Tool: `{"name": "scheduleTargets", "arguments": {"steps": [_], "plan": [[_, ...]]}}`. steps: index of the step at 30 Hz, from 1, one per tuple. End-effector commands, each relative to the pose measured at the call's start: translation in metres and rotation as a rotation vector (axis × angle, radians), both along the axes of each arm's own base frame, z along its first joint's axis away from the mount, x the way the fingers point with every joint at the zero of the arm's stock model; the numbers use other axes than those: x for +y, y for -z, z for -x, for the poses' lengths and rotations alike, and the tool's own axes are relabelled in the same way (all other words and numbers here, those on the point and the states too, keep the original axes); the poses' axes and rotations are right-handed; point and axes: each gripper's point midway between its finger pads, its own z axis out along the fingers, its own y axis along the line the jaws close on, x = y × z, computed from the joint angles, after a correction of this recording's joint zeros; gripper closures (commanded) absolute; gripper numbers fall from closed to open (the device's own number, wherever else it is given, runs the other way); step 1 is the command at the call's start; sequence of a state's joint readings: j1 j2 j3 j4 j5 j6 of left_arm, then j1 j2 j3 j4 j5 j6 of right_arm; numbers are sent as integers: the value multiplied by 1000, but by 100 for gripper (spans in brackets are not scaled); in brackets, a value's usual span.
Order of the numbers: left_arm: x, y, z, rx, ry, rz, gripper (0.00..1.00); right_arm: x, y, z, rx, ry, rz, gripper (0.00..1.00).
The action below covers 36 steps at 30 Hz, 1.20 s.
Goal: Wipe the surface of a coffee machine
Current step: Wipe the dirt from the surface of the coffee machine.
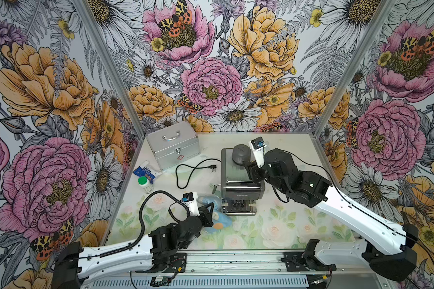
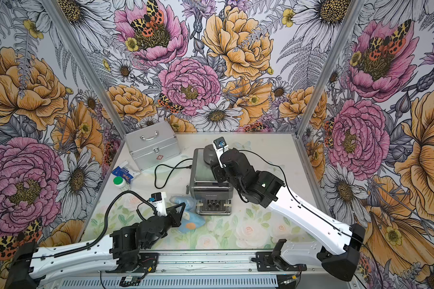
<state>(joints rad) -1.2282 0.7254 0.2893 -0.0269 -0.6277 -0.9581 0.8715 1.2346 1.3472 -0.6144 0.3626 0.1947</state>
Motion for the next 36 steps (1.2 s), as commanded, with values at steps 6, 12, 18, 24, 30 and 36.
{"name": "scheduleTargets", "arguments": {"steps": [6, 12, 18, 24, 30, 36], "plan": [[-39, -45, -17, -124, 6, 120, 100, 26, -7, -32, -18, -52, -98, 37], [-66, -33, -22, -107, 26, 99, 100, 27, 16, -41, 18, -60, -101, 40], [-79, -19, -10, -123, 31, 74, 100, 30, 34, -37, 57, -79, -117, 43], [-82, 2, -1, -104, 31, 29, 100, 19, 49, -34, 61, -45, -90, 43], [-99, 24, 0, -79, 21, -29, 100, 18, 62, -29, 86, -53, -79, 43], [-108, 41, 4, -58, -15, -44, 100, 14, 67, -24, 92, -50, -83, 44]]}}
